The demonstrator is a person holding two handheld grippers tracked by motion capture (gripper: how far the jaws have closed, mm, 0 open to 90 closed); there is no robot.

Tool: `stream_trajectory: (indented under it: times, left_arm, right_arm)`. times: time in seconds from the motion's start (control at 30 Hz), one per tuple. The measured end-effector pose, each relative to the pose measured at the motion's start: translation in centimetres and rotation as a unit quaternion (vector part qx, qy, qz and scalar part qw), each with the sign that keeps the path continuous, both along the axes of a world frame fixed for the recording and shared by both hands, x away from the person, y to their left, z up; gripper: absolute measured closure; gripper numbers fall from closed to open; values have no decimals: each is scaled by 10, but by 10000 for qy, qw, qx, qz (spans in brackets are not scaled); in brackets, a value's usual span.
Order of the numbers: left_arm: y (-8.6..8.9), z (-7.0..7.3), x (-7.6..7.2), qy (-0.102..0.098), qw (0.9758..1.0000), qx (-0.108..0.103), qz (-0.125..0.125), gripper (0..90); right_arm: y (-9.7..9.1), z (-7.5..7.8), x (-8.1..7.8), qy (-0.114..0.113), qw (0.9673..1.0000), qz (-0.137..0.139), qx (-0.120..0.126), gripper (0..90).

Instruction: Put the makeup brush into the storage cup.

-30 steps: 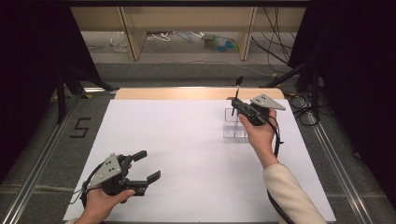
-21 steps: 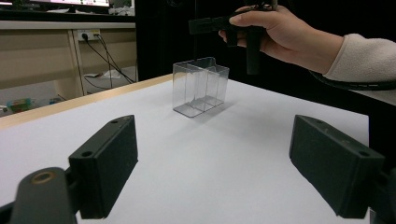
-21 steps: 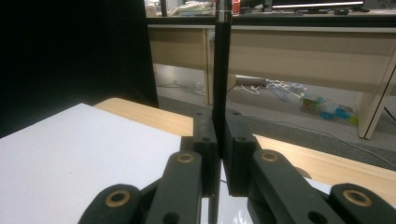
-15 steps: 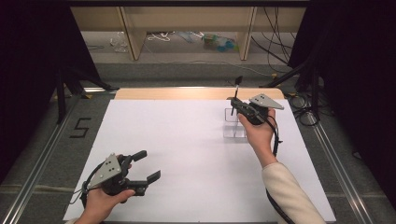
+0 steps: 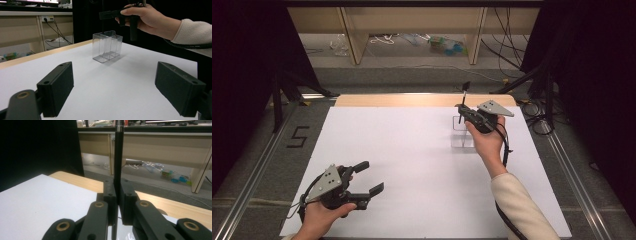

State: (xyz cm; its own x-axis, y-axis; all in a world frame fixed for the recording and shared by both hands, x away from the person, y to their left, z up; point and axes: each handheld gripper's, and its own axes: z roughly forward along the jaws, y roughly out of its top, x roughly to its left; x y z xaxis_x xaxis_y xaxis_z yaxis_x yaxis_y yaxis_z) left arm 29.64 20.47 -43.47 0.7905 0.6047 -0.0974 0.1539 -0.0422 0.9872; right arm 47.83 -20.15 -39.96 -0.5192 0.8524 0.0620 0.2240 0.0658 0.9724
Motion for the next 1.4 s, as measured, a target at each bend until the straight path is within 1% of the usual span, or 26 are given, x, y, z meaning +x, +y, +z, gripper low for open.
stream_trajectory:
  times: [0.07,0.1,0.27,0.33,0.43,0.47,0.53,0.67,0.7,0.83,1.07,1.13,1.17,1.2,1.23,1.37,1.4]
  left_arm:
    - [0,0,0,-3,10000,-4,-2,153]
    - [0,0,0,-1,10000,-2,1,153]
    - [0,0,0,9,10000,-10,26,153]
    - [0,0,0,4,10000,-3,27,153]
    - [0,0,0,5,10000,-5,32,153]
    - [0,0,0,2,10000,-3,31,153]
    - [0,0,0,4,10000,-2,30,153]
    - [0,0,0,4,10000,-1,30,153]
    - [0,0,0,7,10000,-2,32,153]
    - [0,0,0,6,10000,-5,36,153]
    - [0,0,-1,10,10000,-9,35,153]
    - [0,0,0,3,10000,-7,37,153]
    - [0,0,-1,7,10000,-12,31,153]
    - [0,0,-1,9,10000,-8,33,153]
    - [0,0,-1,9,10000,-11,35,153]
    - [0,0,-1,9,10000,-12,37,153]
    - [0,0,-1,9,10000,-11,37,153]
  right_arm:
    - [0,0,1,-17,10000,-1,-34,856]
    - [0,0,1,25,10000,-15,-75,856]
    - [0,-1,2,48,10000,-12,-84,856]
    - [0,-2,3,-20,10000,-24,-35,856]
    - [0,-2,3,-3,10000,-39,-46,856]
    - [0,-2,3,64,9999,-42,-90,856]
    - [1,-2,3,91,9999,-38,-85,856]
    - [0,-3,4,72,9999,-32,-105,856]
    - [1,-4,4,16,10000,-51,-71,856]
    - [0,-5,4,89,9999,-46,-109,855]
    - [0,-6,5,78,9999,-55,-121,855]
    - [0,-6,5,121,9999,-56,-103,856]
    - [-1,-6,5,113,9998,-75,-135,855]
    - [-1,-7,6,93,9999,-60,-106,855]
    - [-1,-7,5,129,9998,-81,-133,855]
    - [-1,-8,6,94,9998,-92,-122,855]
    - [-2,-8,6,145,9997,-99,-163,855]
